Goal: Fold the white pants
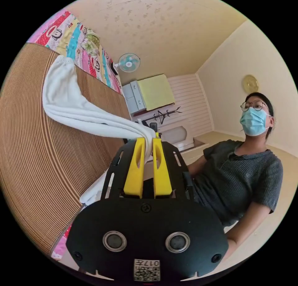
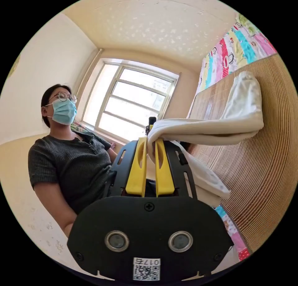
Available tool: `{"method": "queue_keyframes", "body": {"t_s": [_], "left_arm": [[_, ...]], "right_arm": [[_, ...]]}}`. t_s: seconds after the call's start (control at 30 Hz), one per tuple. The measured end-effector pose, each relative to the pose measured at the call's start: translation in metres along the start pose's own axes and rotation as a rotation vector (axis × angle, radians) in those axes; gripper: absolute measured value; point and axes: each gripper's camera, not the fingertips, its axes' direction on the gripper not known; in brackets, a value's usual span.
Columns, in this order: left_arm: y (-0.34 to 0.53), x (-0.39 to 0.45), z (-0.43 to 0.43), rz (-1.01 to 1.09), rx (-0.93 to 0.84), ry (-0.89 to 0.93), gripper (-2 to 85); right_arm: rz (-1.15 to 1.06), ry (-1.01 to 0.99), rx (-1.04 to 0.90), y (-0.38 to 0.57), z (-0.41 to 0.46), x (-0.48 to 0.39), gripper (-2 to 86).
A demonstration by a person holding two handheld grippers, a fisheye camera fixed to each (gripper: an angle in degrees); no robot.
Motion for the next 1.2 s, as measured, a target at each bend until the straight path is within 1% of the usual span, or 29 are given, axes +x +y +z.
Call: {"method": "queue_keyframes", "body": {"t_s": [0.03, 0.07, 0.1, 0.13, 0.2, 0.23, 0.27, 0.3, 0.33, 0.4, 0.43, 0.47, 0.53, 0.57, 0.6, 0.63, 0.67, 0.7, 0.73, 0.77, 0.8, 0.83, 0.87, 0.9, 0.97, 1.07, 1.13, 1.17, 1.2], "left_arm": [[-0.003, 0.04, -0.001, 0.071, 0.0, -0.011, 4.7], [-0.006, 0.06, -0.002, 0.112, 0.001, -0.015, 4.7], [-0.012, 0.099, -0.004, 0.193, 0.014, -0.018, 4.7], [-0.021, 0.135, -0.006, 0.27, 0.032, -0.009, 4.7], [-0.039, 0.186, -0.01, 0.382, 0.051, 0.017, 4.8], [-0.051, 0.219, -0.012, 0.464, 0.063, 0.033, 4.8], [-0.056, 0.235, -0.013, 0.505, 0.069, 0.046, 4.8], [-0.068, 0.262, -0.014, 0.576, 0.08, 0.08, 4.9], [-0.081, 0.281, -0.015, 0.605, 0.088, 0.113, 5.0], [-0.104, 0.289, -0.017, 0.548, 0.113, 0.14, 5.0], [-0.119, 0.282, -0.018, 0.489, 0.125, 0.115, 5.0], [-0.125, 0.276, -0.018, 0.461, 0.128, 0.087, 5.0], [-0.15, 0.224, -0.014, 0.32, 0.107, -0.03, 5.0], [-0.156, 0.205, -0.012, 0.285, 0.097, -0.045, 5.0], [-0.167, 0.165, -0.009, 0.211, 0.081, -0.066, 5.0], [-0.178, 0.117, -0.005, 0.119, 0.061, -0.084, 5.0], [-0.182, 0.093, -0.003, 0.073, 0.052, -0.097, 5.0], [-0.19, 0.045, -0.001, -0.008, 0.033, -0.14, 5.0], [-0.195, 0.002, 0.0, -0.076, 0.012, -0.2, 4.9], [-0.197, -0.018, 0.0, -0.096, 0.0, -0.238, 4.9], [-0.197, -0.053, -0.001, -0.119, -0.021, -0.317, 4.9], [-0.195, -0.084, -0.001, -0.144, -0.057, -0.393, 4.9], [-0.192, -0.099, 0.001, -0.158, -0.084, -0.429, 4.9], [-0.182, -0.125, 0.005, -0.174, -0.129, -0.48, 4.9], [-0.157, -0.156, 0.012, -0.169, -0.158, -0.495, 4.9], [-0.094, -0.187, 0.015, -0.164, -0.151, -0.44, 4.9], [-0.027, -0.209, 0.023, -0.219, -0.144, -0.372, 4.9], [-0.008, -0.215, 0.027, -0.242, -0.151, -0.361, 4.9], [0.029, -0.228, 0.035, -0.296, -0.168, -0.358, 4.9]], "right_arm": [[-0.039, 0.014, 0.001, -0.005, -0.001, -0.021, 0.6], [-0.126, 0.037, 0.003, -0.015, -0.002, -0.063, 0.5], [-0.215, 0.045, 0.004, -0.026, -0.003, -0.103, 0.5], [-0.255, 0.043, 0.008, -0.033, -0.004, -0.122, 0.5], [-0.396, 0.032, 0.025, -0.061, -0.008, -0.193, 0.4], [-0.432, 0.031, 0.031, -0.068, -0.009, -0.209, 0.4], [-0.491, 0.026, 0.039, -0.081, -0.01, -0.24, 0.4], [-0.516, 0.028, 0.041, -0.096, -0.011, -0.264, 0.4], [-0.514, 0.031, 0.043, -0.104, -0.012, -0.273, 0.4], [-0.472, 0.096, 0.063, -0.131, -0.012, -0.289, 0.4], [-0.453, 0.128, 0.065, -0.137, -0.012, -0.288, 0.4], [-0.383, 0.198, 0.06, -0.15, -0.011, -0.276, 0.4], [-0.247, 0.284, 0.032, -0.168, -0.008, -0.238, 0.3], [-0.137, 0.331, 0.017, -0.179, -0.007, -0.202, 0.3], [-0.043, 0.36, 0.002, -0.189, -0.005, -0.161, 0.2], [-0.004, 0.373, -0.004, -0.193, -0.003, -0.14, 0.2], [0.074, 0.394, -0.012, -0.199, 0.002, -0.098, 0.2], [0.135, 0.422, -0.025, -0.204, 0.009, -0.059, 0.2], [0.158, 0.432, -0.028, -0.205, 0.012, -0.041, 0.2], [0.193, 0.458, -0.017, -0.206, 0.021, -0.009, 0.2], [0.236, 0.475, -0.017, -0.204, 0.031, 0.02, 0.2], [0.255, 0.486, -0.029, -0.203, 0.037, 0.033, 0.2], [0.267, 0.529, -0.051, -0.196, 0.047, 0.056, 0.3], [0.268, 0.567, -0.064, -0.184, 0.055, 0.073, 0.3], [0.273, 0.537, -0.042, -0.157, 0.056, 0.089, 0.5], [0.262, 0.47, -0.012, -0.095, 0.055, 0.093, 1.1], [0.296, 0.476, -0.045, -0.05, 0.059, 0.096, 1.6], [0.346, 0.489, -0.069, -0.02, 0.062, 0.1, 2.1], [0.419, 0.505, -0.091, 0.01, 0.064, 0.109, 2.6]]}}
